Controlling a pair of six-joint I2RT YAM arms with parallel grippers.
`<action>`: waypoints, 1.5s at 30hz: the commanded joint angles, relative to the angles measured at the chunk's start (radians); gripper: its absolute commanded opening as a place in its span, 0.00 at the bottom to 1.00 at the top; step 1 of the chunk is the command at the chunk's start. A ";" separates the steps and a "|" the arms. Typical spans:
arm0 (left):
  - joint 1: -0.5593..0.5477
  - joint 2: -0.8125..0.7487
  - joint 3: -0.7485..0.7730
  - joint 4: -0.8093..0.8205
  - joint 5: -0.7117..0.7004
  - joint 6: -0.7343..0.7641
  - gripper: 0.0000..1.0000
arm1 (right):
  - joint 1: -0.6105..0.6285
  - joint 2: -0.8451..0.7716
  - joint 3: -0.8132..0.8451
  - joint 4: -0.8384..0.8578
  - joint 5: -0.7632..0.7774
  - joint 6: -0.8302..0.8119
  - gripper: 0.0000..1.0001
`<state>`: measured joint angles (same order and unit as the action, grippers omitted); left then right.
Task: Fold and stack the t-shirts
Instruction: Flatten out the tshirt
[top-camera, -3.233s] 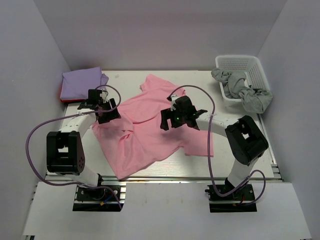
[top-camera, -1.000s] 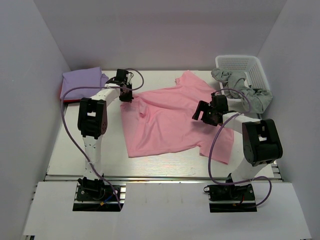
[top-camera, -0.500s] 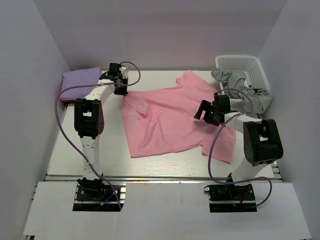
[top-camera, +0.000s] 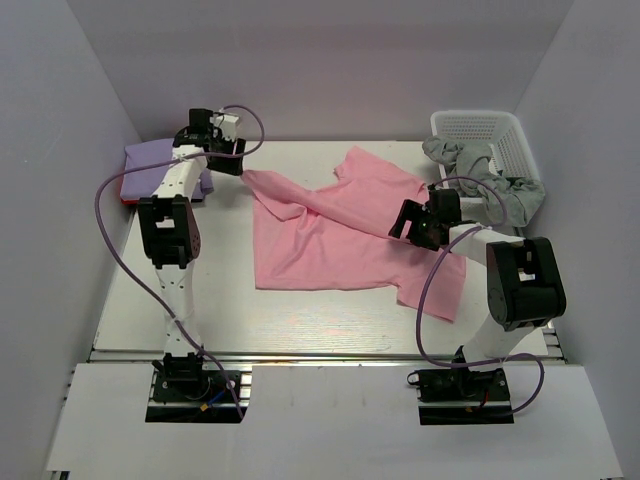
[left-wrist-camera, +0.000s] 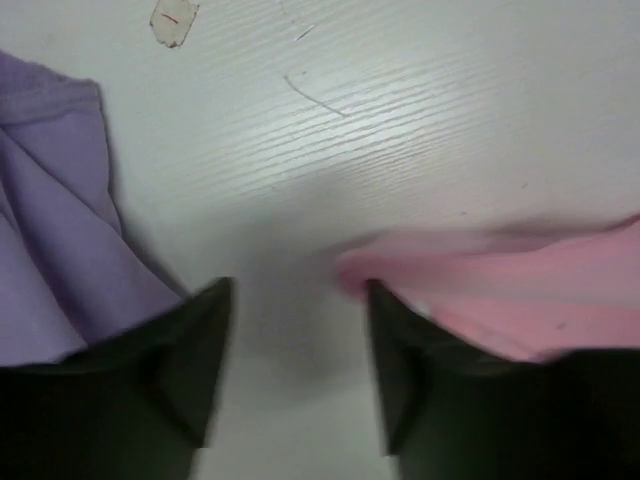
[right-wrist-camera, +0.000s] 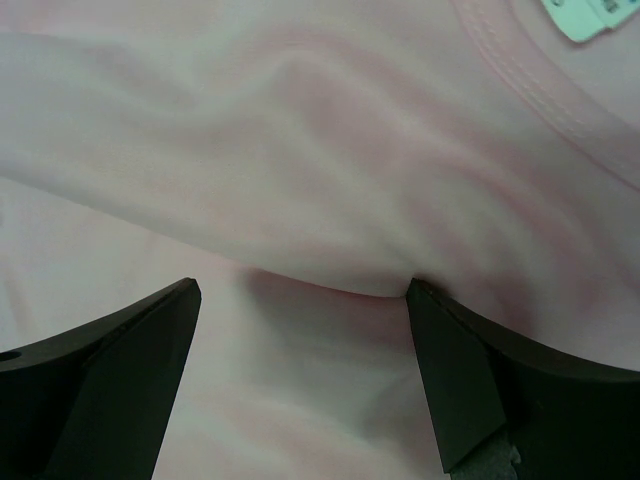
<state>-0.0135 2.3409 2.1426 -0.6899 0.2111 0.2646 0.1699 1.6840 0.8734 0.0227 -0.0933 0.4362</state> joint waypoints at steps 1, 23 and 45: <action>0.033 0.017 0.053 -0.031 0.063 0.067 0.81 | -0.012 0.046 -0.008 -0.086 0.003 -0.045 0.90; -0.234 -0.405 -0.653 0.276 0.150 -0.390 0.97 | 0.111 -0.193 -0.048 -0.004 -0.091 -0.146 0.90; -0.279 -0.302 -0.667 0.345 -0.024 -0.442 0.46 | 0.106 -0.274 -0.120 -0.066 -0.060 -0.134 0.90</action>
<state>-0.2867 2.0438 1.4433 -0.3622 0.1719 -0.1741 0.2798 1.3968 0.7136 -0.0387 -0.1558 0.3096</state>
